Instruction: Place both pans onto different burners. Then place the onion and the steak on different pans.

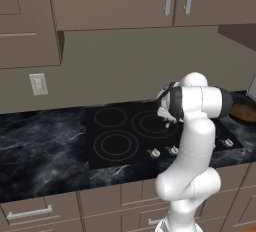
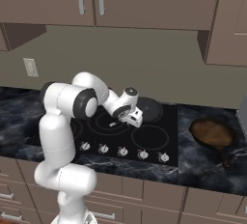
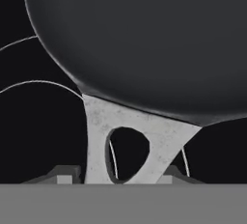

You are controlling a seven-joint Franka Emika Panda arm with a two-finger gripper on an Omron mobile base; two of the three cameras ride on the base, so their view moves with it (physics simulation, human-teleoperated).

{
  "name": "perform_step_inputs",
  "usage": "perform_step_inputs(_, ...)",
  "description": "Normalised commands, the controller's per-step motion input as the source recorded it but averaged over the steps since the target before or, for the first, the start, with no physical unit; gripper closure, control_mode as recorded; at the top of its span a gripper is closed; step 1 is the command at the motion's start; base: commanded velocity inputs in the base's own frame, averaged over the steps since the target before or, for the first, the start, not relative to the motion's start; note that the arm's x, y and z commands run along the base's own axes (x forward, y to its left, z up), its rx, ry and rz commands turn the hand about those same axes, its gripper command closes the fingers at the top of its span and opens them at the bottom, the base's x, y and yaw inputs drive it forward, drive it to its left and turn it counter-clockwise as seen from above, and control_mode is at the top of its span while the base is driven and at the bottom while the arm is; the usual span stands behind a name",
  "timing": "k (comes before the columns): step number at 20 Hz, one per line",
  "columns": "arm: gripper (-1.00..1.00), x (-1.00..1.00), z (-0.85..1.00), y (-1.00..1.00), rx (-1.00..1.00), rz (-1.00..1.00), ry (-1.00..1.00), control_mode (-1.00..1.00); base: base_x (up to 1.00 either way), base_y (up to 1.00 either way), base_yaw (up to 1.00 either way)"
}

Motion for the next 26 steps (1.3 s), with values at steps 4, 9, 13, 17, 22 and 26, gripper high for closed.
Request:
perform_step_inputs(4,1.00,0.13,-0.15,-0.24,0.00,0.00,0.00,-1.00,0.00,0.00,0.00)
perform_step_inputs(9,1.00,0.04,-0.12,-0.26,0.00,0.00,0.00,-1.00,0.00,0.00,0.00)
perform_step_inputs(13,1.00,0.00,-0.12,-0.24,0.00,0.00,0.00,-1.00,0.00,0.00,0.00)
perform_step_inputs(17,1.00,0.00,-0.11,-0.24,0.00,0.00,0.00,-1.00,0.00,0.00,0.00)
perform_step_inputs(22,1.00,0.00,-0.12,-0.22,0.00,0.00,0.00,-1.00,0.00,0.00,0.00)
perform_step_inputs(26,1.00,0.00,-0.13,-0.21,0.00,0.00,0.00,-1.00,0.00,0.00,0.00)
